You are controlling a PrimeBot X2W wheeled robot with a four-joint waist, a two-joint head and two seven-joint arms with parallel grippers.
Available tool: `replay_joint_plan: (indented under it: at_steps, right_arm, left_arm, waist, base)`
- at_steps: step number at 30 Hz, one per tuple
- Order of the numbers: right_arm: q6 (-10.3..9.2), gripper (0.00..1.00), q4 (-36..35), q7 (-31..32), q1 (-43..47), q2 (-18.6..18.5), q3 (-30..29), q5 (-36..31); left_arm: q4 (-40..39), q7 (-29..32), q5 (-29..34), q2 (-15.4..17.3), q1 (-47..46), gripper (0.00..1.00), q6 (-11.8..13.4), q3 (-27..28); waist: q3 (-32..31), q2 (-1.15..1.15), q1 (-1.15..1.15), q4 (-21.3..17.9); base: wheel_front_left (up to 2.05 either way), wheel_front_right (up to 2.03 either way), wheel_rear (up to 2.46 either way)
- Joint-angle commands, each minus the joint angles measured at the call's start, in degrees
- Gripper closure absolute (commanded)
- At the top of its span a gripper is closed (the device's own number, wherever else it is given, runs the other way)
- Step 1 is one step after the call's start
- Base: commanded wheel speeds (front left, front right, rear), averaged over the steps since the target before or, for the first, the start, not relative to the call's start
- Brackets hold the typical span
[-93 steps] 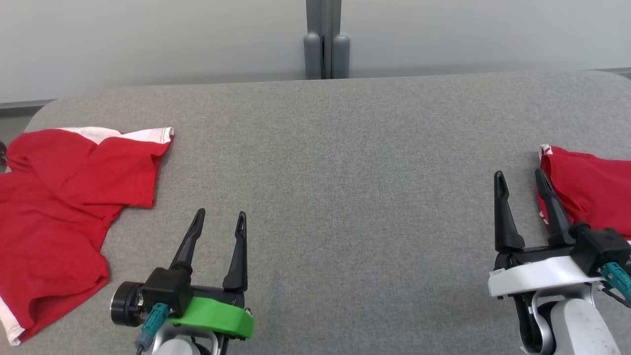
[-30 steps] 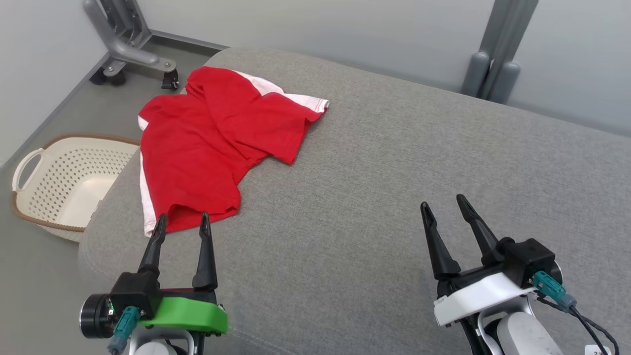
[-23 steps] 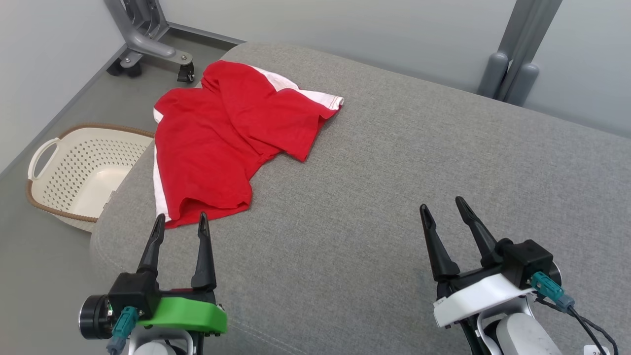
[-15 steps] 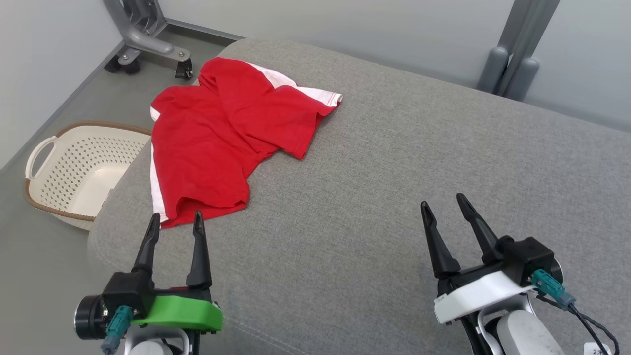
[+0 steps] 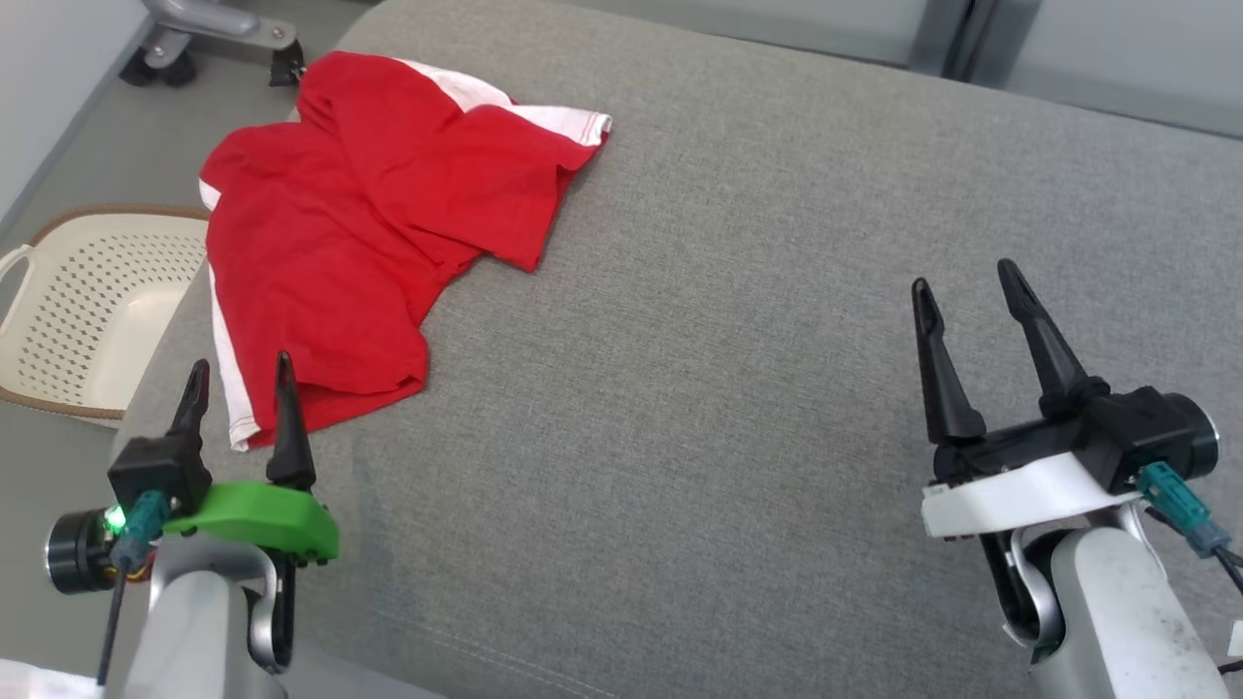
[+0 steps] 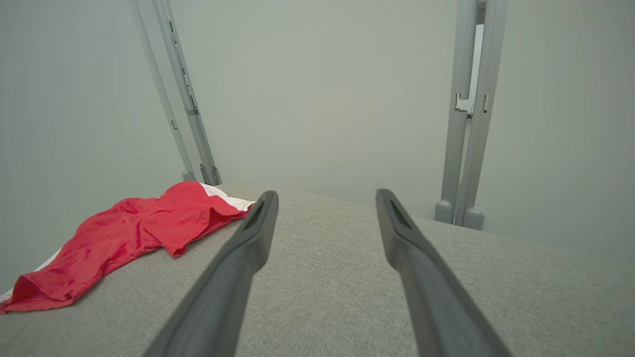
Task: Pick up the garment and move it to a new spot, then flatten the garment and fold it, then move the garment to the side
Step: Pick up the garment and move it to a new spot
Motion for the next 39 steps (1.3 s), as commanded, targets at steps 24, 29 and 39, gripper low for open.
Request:
replay_joint_plan:
  at_steps: [24,29,39]
  right_arm:
    - [-0.09,0.0,-12.38,4.13,-4.02,-4.98,-2.11,-3.51]
    - [-0.09,0.0,-11.71,3.82,-4.05,-4.71,-2.11,-3.67]
    - [-0.09,0.0,-8.35,1.91,-2.58,-2.88,-2.21,-3.14]
  left_arm:
    - [40.35,12.87,-4.76,8.71,-26.04,0.05,-5.87,-3.52]
    - [41.66,13.32,-6.65,7.85,-26.54,1.0,-5.96,-6.83]
    - [37.85,4.0,-10.46,11.18,-26.42,1.0,-5.91,-11.86]
  waist:
    - [13.93,0.0,0.0,-7.69]
    - [13.64,0.0,0.0,-7.9]
    - [8.08,0.0,0.0,-8.15]
  base:
    - [0.0,0.0,0.0]
    - [0.0,0.0,0.0]
    - [0.0,0.0,0.0]
